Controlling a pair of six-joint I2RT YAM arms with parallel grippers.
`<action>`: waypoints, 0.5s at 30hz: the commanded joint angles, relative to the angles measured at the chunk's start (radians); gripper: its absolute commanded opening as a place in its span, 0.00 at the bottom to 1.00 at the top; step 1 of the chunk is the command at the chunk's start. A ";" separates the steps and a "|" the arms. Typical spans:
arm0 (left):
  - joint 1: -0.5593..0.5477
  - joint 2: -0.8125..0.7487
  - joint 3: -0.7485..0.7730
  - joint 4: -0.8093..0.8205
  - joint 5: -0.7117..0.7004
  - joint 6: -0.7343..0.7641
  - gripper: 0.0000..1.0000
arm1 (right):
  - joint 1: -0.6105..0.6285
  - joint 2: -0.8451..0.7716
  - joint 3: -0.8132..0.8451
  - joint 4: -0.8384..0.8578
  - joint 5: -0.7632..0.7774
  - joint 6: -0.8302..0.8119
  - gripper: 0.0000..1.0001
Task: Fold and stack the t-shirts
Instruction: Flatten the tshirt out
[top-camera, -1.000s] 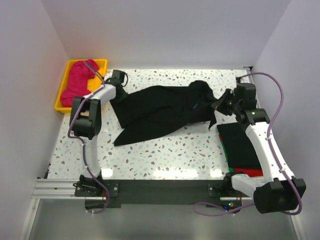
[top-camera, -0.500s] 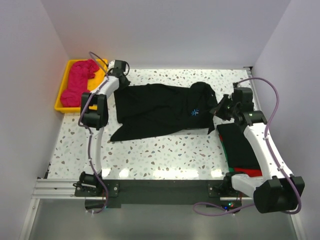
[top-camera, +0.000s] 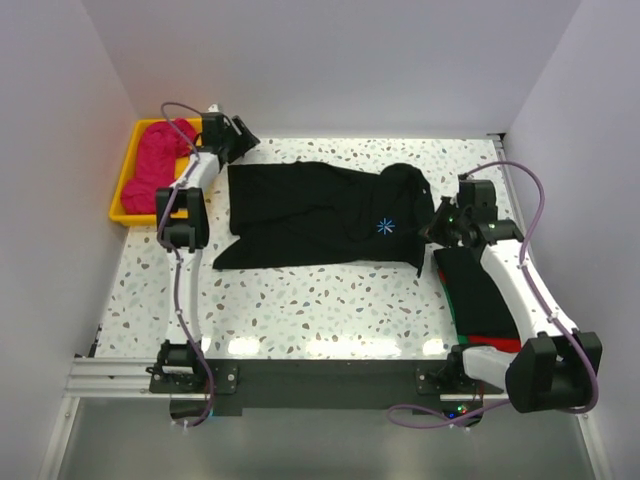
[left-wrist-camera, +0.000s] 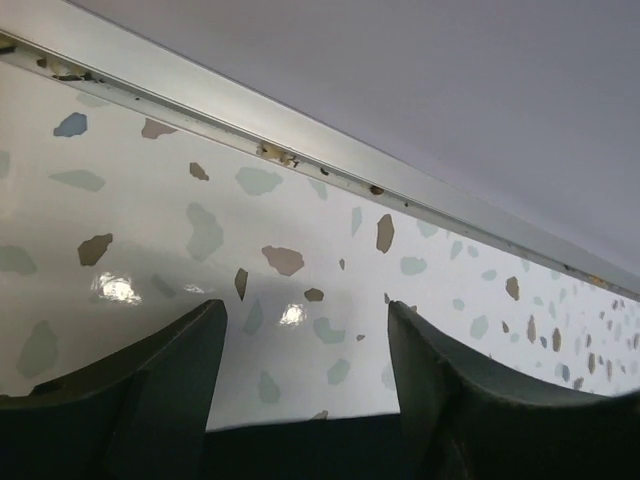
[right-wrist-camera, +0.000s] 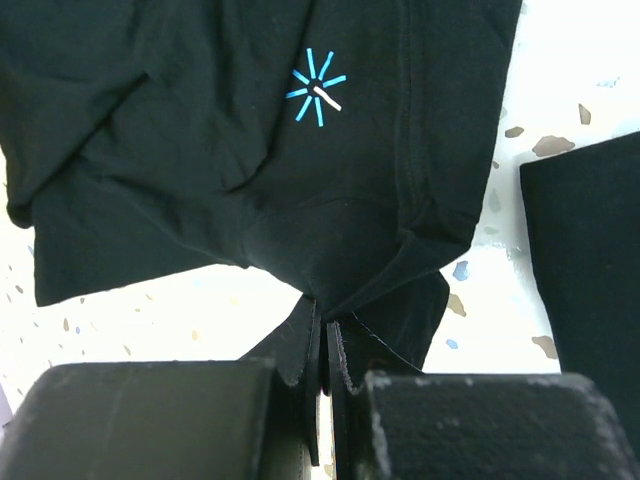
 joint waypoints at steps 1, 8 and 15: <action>0.020 -0.006 0.043 0.108 0.196 -0.011 0.72 | -0.004 0.022 -0.002 0.033 0.008 -0.021 0.00; 0.017 -0.308 -0.154 0.202 0.255 -0.012 0.75 | -0.003 0.056 -0.056 0.123 -0.043 0.018 0.00; -0.026 -0.880 -0.804 -0.032 -0.204 -0.171 0.62 | -0.001 0.039 -0.083 0.149 -0.081 0.033 0.00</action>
